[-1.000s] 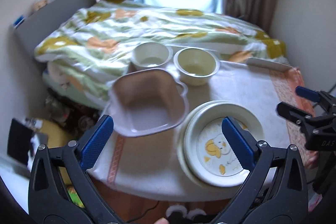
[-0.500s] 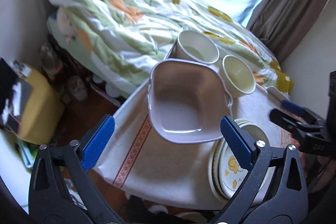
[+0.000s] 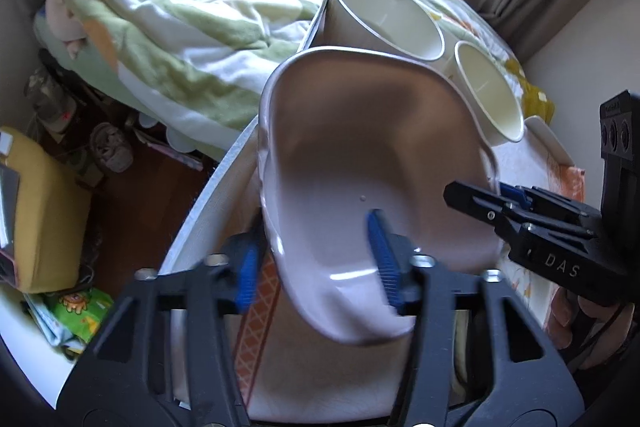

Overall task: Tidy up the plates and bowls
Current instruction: 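Lift the pink dish and carry it over the orange floral runner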

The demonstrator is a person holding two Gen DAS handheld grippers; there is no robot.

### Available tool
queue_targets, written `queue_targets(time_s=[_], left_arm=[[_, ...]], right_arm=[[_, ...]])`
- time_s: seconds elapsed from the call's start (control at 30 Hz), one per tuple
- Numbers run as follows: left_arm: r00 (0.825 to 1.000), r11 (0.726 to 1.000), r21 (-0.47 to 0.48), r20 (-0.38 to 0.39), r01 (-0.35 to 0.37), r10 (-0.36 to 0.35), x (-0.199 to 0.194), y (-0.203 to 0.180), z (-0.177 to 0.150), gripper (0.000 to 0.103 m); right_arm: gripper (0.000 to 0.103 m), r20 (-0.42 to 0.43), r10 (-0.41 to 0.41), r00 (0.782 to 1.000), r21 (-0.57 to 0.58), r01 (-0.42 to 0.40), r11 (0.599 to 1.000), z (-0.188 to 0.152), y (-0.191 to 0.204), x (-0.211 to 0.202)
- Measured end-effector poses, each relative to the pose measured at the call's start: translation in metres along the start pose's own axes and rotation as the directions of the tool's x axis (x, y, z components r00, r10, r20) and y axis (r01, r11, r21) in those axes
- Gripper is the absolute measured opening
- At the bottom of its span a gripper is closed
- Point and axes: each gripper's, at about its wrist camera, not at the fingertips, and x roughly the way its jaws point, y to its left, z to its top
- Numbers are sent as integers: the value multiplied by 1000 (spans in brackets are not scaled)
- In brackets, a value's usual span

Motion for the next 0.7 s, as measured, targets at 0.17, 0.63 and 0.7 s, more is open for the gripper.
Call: queue_targets(time_s=[0.17, 0.63, 0.7], left_arm=[[1000, 1000, 17, -14, -9, 9, 5, 5, 5, 18], [997, 994, 105, 68, -42, 35, -45, -22, 19, 17], [996, 992, 119, 87, -46, 36, -57, -35, 21, 17]], right_arm=[[14, -4, 7, 1000, 5, -7, 1000, 3, 2, 7], [11, 93, -7, 996, 9, 6, 1000, -1, 15, -28], [11, 118, -8, 993, 9, 7, 1000, -4, 13, -43]])
